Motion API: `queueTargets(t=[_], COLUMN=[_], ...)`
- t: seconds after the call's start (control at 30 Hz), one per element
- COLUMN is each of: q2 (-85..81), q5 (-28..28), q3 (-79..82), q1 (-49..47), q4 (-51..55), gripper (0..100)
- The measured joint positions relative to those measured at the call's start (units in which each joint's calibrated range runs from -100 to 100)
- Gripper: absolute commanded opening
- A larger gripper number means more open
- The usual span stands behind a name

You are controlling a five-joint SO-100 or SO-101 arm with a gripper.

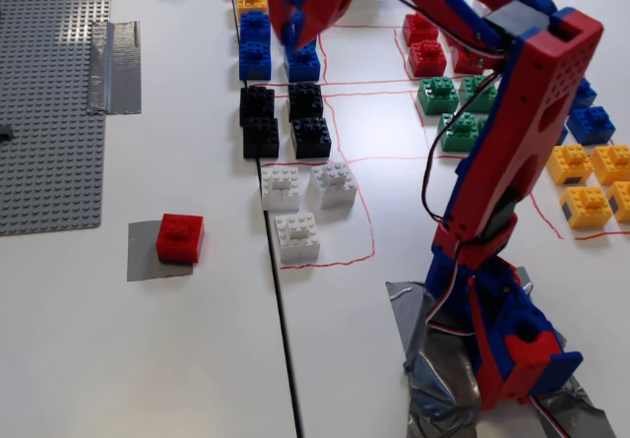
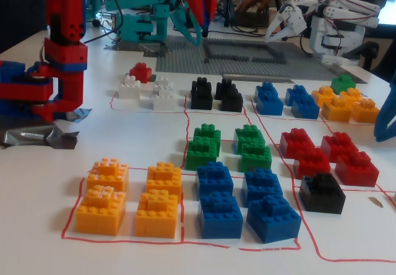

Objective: Grab the block and put it in the grey marker

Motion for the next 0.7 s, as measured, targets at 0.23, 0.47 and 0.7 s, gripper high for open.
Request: queueTargets(t=[0.23,0.47,0.7], q2=[-3.00,-6.76,-10.01], q5=[0.10,-0.15,-1.32], q3=[3.09,9.17,19.26], q1=[7.98,16.76,24.95], q4=[0.00,-0.16,-5.02], gripper=[0,0,0])
